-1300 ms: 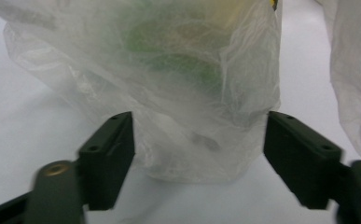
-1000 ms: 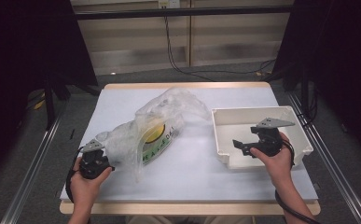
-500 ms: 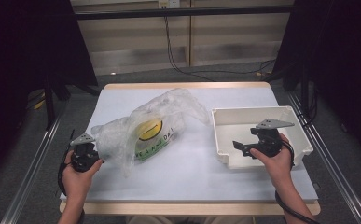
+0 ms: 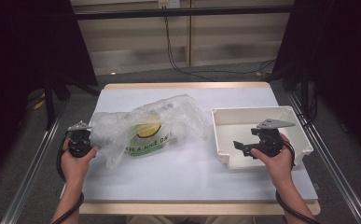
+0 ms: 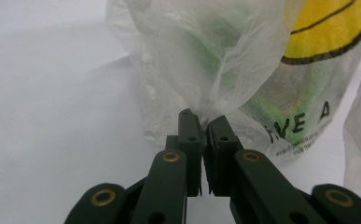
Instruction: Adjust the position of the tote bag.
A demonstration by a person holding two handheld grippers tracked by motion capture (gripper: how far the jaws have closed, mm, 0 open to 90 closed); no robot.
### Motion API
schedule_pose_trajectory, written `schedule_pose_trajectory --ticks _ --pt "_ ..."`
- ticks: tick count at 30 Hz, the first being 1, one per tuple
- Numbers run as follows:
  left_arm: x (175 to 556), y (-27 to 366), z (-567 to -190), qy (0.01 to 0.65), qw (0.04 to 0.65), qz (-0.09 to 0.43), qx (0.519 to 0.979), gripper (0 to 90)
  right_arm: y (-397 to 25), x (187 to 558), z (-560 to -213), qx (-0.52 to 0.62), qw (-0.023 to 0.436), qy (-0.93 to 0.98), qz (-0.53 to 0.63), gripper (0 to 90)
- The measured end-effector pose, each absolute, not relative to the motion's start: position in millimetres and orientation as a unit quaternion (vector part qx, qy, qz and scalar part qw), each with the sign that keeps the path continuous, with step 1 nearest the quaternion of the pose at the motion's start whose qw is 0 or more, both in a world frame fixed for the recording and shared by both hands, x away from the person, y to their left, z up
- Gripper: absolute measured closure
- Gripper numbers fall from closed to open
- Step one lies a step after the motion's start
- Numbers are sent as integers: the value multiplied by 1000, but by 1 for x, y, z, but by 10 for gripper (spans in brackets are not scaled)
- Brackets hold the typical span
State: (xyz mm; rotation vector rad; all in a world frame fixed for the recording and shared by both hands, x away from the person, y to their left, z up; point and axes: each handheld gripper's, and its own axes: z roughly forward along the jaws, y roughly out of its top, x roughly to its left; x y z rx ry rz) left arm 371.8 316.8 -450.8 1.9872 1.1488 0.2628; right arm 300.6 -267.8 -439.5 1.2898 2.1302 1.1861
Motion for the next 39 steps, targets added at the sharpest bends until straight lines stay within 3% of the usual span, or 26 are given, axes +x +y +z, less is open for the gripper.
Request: schedule_pose_trajectory --ticks 5,9,15,27,39 --pt "377 315 -449 468 408 112 776 801 -266 300 -438 457 192 758 423 76" --pt "371 315 -447 473 399 123 776 654 -265 300 -438 454 191 759 426 78" --pt "348 317 -450 477 393 123 776 510 -263 298 -433 448 190 760 430 82" --pt "312 305 -452 453 394 103 793 401 -254 298 -425 434 186 767 434 104" --pt "290 297 -447 445 409 103 790 361 -233 296 -411 397 177 784 444 179"
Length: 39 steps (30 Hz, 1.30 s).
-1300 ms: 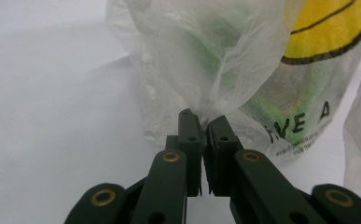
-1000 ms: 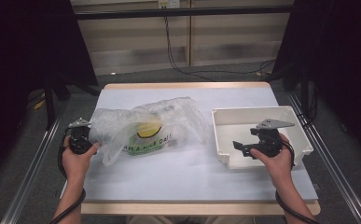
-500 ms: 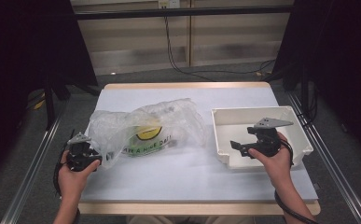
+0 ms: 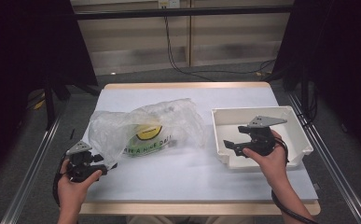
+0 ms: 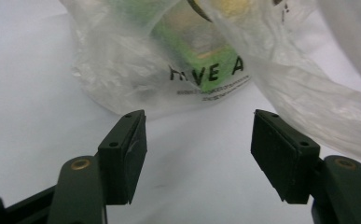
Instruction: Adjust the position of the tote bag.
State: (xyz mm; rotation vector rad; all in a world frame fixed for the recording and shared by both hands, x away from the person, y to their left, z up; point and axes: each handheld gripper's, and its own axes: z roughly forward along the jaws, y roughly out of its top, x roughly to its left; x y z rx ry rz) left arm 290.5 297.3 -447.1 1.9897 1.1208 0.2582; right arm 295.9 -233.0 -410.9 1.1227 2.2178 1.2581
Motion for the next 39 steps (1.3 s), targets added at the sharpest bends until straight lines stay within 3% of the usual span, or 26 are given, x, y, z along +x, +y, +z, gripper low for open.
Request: schedule_pose_trajectory --ticks 24,29,31,39 --pt "261 268 -450 419 412 100 803 368 -172 316 -408 331 135 821 444 220" --pt "260 257 -447 403 420 96 808 418 -163 318 -410 326 129 825 444 352" --pt "260 250 -447 397 422 97 809 447 -160 319 -410 323 127 827 443 470" --pt "264 231 -445 373 424 91 821 468 -154 319 -411 310 99 834 446 692"
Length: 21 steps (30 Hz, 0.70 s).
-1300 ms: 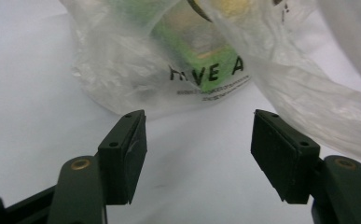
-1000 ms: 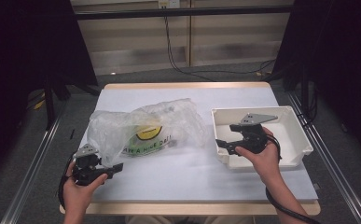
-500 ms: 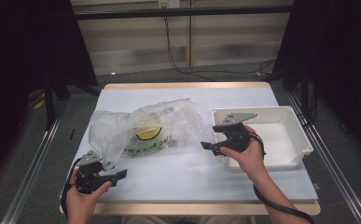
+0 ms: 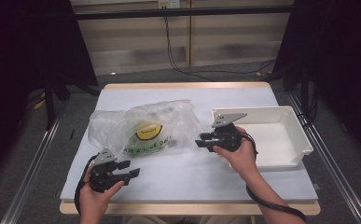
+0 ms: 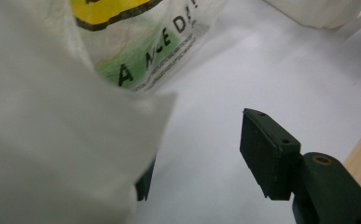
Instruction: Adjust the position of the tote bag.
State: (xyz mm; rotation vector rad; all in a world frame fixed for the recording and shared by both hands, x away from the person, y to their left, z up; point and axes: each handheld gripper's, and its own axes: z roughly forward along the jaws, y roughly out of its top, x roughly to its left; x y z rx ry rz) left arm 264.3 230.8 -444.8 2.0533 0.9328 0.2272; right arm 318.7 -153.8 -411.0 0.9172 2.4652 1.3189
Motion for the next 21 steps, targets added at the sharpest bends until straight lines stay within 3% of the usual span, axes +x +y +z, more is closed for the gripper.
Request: schedule_pose_trajectory --ticks 9,10,13,21 --pt "268 228 -444 372 417 98 824 468 -150 316 -411 304 86 837 448 752" --pt "268 230 -445 376 416 102 821 465 -152 315 -410 304 86 837 447 809" --pt "268 234 -443 380 417 107 819 465 -154 316 -411 304 84 836 449 866" --pt "269 247 -440 391 419 115 811 475 -157 316 -410 309 83 831 456 869"
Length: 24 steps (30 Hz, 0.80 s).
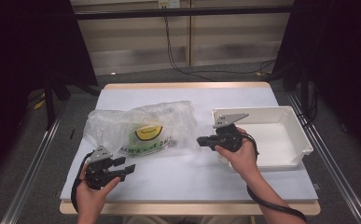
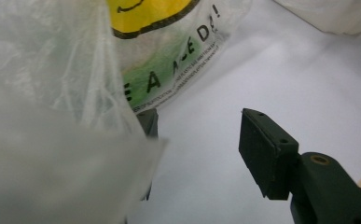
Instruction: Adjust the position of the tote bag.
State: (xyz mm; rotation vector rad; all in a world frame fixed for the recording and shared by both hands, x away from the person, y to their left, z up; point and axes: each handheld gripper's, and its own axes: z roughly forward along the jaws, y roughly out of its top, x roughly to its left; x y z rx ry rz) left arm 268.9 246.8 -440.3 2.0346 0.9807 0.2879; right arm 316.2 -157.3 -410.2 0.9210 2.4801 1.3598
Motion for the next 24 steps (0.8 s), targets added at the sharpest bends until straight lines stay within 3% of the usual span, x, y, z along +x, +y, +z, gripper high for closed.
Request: schedule_pose_trajectory --ticks 5,8,10,13,14,17,24 --pt "268 252 -442 396 409 114 814 476 -157 314 -404 310 96 827 458 763" --pt "267 253 -442 398 411 115 812 475 -156 314 -403 310 99 828 457 763" --pt "264 254 -443 407 408 117 809 459 -155 314 -401 319 110 825 453 652" --pt "262 257 -445 411 401 114 811 434 -155 314 -400 319 114 823 455 621" --pt "262 261 -446 415 391 116 813 413 -154 314 -397 326 122 819 456 536" --pt "263 265 -447 425 390 120 808 367 -152 313 -394 321 122 820 457 536" --pt "264 281 -444 456 374 136 796 148 -143 312 -385 312 133 824 454 438"
